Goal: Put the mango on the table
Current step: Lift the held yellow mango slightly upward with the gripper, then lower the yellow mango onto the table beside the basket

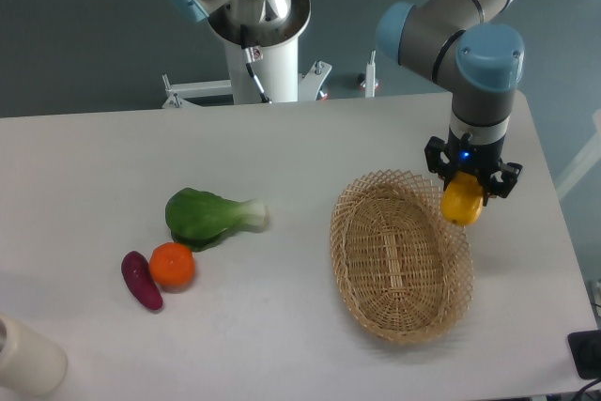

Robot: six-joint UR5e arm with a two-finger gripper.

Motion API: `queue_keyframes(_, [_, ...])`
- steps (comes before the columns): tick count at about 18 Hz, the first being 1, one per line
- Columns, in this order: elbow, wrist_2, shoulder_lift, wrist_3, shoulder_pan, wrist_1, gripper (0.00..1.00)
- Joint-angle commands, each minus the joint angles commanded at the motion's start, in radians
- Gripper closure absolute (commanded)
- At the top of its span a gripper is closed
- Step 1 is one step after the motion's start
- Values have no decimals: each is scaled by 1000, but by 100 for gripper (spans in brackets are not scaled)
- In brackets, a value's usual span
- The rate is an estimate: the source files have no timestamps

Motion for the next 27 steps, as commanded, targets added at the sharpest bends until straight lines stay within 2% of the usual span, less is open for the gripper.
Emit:
queue_keyframes(11, [-2,2,-2,0,8,-2,47])
queue_keyframes(14, [-26,8,2,9,52,2,48])
queue_keyframes(20, [-83,6,5,158,115,6,48])
queue_keyframes(24, [-141,0,17,319,187,18,48])
queue_keyframes(27, [-158,2,17,359,207,25,48])
